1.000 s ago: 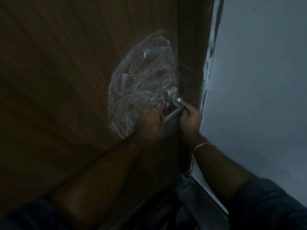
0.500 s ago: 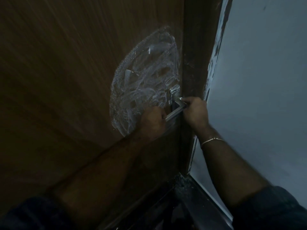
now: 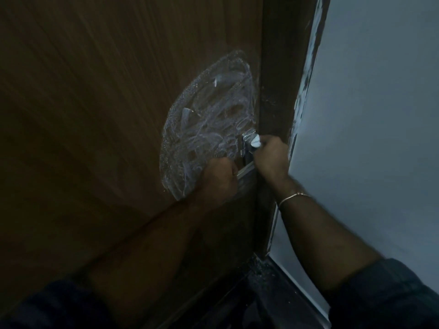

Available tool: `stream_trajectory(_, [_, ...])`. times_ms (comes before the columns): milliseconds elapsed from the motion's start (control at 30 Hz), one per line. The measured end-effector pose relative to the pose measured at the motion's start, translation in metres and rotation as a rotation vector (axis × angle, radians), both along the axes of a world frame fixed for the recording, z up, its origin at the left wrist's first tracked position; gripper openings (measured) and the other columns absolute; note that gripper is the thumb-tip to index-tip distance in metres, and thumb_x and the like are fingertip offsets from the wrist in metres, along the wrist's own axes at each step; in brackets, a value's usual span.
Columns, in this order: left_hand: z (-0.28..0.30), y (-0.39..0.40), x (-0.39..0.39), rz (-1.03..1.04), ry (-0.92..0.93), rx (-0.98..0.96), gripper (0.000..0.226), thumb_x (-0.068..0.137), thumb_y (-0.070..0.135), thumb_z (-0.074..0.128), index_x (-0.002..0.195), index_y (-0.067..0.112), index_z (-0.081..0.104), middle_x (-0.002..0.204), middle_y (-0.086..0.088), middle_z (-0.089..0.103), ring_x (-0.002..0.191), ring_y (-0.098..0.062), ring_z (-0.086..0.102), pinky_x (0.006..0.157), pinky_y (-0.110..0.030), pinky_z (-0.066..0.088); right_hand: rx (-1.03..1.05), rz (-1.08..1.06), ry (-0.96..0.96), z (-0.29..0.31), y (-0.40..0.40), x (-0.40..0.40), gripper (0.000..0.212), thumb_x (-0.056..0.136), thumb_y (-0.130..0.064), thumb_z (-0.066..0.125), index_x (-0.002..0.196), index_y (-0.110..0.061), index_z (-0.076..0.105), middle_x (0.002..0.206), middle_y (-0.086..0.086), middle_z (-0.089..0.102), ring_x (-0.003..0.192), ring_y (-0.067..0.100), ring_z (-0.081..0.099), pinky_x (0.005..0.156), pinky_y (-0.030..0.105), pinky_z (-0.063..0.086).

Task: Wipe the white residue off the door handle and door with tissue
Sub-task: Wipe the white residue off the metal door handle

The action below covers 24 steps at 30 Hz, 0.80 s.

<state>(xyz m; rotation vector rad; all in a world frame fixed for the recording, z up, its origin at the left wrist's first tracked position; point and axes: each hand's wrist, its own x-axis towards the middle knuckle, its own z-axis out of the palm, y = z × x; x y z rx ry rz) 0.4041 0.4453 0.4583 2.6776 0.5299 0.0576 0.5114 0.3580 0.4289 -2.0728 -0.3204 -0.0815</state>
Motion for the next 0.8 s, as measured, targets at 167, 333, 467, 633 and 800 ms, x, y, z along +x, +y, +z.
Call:
stream_trajectory(167, [-0.005, 0.003, 0.001, -0.007, -0.027, 0.001, 0.014, 0.087, 0.014, 0.065, 0.101, 0.012, 0.070, 0.099, -0.004, 0.071, 0.086, -0.015, 0.064, 0.071, -0.028, 0.052, 0.102, -0.040, -0.065, 0.010, 0.005, -0.001, 0.033, 0.095, -0.007, 0.057, 0.128, -0.010, 0.064, 0.126, 0.006, 0.067, 0.112, 0.019, 0.064, 0.091, 0.019, 0.045])
stream_trajectory(333, [-0.006, 0.005, -0.001, -0.037, -0.031, -0.008, 0.012, 0.088, 0.015, 0.063, 0.098, 0.013, 0.069, 0.096, -0.003, 0.070, 0.086, -0.015, 0.064, 0.068, -0.024, 0.046, -0.052, 0.027, -0.225, 0.012, 0.003, -0.002, 0.031, 0.090, -0.001, 0.062, 0.119, -0.005, 0.069, 0.118, 0.013, 0.068, 0.104, 0.025, 0.064, 0.097, 0.030, 0.049])
stream_trajectory(467, [-0.007, 0.006, -0.002, -0.045, -0.054, 0.034, 0.016, 0.089, 0.015, 0.060, 0.101, 0.012, 0.070, 0.100, -0.005, 0.070, 0.095, -0.020, 0.065, 0.076, -0.026, 0.047, -0.092, 0.200, -0.339, 0.009, 0.002, -0.005, 0.025, 0.086, 0.005, 0.057, 0.108, 0.003, 0.068, 0.113, 0.020, 0.061, 0.104, 0.035, 0.059, 0.096, 0.042, 0.049])
stream_trajectory(633, [-0.009, 0.004, -0.002, -0.005, -0.057, 0.035, 0.017, 0.091, 0.014, 0.055, 0.101, 0.013, 0.068, 0.103, -0.006, 0.067, 0.099, -0.020, 0.063, 0.079, -0.030, 0.049, -0.223, 0.187, -0.404, 0.012, 0.001, 0.000, 0.024, 0.084, 0.008, 0.054, 0.103, 0.004, 0.068, 0.107, 0.021, 0.060, 0.099, 0.034, 0.057, 0.089, 0.038, 0.048])
stream_trajectory(800, [-0.007, 0.001, -0.004, 0.005, -0.059, 0.018, 0.018, 0.092, 0.016, 0.055, 0.104, 0.012, 0.068, 0.108, -0.006, 0.068, 0.101, -0.020, 0.062, 0.089, -0.035, 0.052, -0.274, 0.218, -0.444, 0.017, -0.003, -0.002, 0.024, 0.080, 0.007, 0.062, 0.102, 0.002, 0.069, 0.111, 0.021, 0.061, 0.102, 0.033, 0.057, 0.091, 0.036, 0.048])
